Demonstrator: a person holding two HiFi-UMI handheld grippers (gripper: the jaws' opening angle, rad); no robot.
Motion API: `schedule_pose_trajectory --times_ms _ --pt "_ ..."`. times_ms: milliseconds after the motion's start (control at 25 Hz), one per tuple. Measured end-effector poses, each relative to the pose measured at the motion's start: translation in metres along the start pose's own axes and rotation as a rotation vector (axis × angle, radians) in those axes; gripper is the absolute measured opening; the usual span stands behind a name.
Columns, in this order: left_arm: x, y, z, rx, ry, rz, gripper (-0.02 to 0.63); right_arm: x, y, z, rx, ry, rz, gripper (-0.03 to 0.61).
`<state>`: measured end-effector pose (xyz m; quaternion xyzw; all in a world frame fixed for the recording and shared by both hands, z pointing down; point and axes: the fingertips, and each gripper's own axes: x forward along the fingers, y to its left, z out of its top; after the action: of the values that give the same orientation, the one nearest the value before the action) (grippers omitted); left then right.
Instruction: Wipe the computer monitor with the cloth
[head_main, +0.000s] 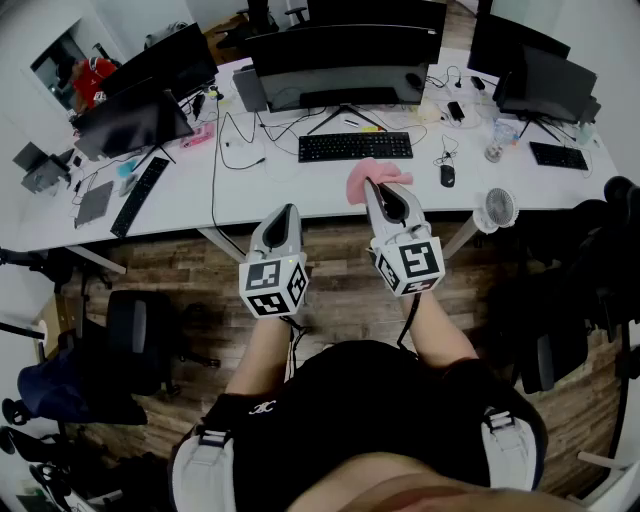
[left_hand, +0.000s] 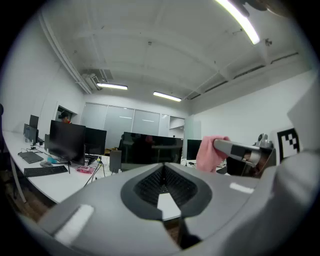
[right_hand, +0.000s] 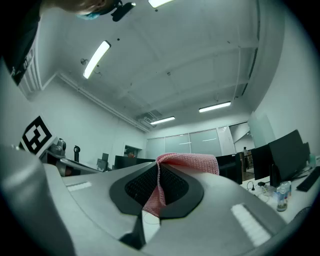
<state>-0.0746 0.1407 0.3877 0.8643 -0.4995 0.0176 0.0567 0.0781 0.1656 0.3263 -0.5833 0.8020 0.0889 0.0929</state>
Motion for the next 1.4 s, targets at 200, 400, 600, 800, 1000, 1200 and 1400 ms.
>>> schedule_pose_trajectory --times_ms 200,400,600,800,1000,1200,1400 --pt "-0.006 0.002 -0.002 0.007 -0.002 -0.012 0.049 -0.001 0.009 0.000 0.005 -0.013 0.011 0.011" --pt "-0.012 0.011 -0.001 0.011 -0.012 -0.012 0.049 0.006 0.024 -0.007 0.024 -0.006 0.039 0.012" --pt "-0.018 0.040 -0.002 0.000 -0.008 0.007 0.049 0.024 0.053 -0.011 0.003 -0.008 0.069 0.012" --pt "-0.021 0.065 -0.002 -0.009 -0.017 0.001 0.049 0.039 0.072 -0.016 -0.005 -0.004 0.065 0.012" --pt "-0.022 0.088 -0.003 0.006 -0.019 -0.030 0.049 0.052 0.090 -0.021 -0.009 -0.004 0.041 0.012" --pt "-0.019 0.102 -0.006 0.001 -0.022 -0.050 0.049 0.057 0.095 -0.026 -0.014 0.001 -0.003 0.012" --pt "-0.010 0.113 -0.005 -0.007 -0.038 -0.048 0.049 0.068 0.089 -0.029 -0.035 0.000 -0.026 0.011"
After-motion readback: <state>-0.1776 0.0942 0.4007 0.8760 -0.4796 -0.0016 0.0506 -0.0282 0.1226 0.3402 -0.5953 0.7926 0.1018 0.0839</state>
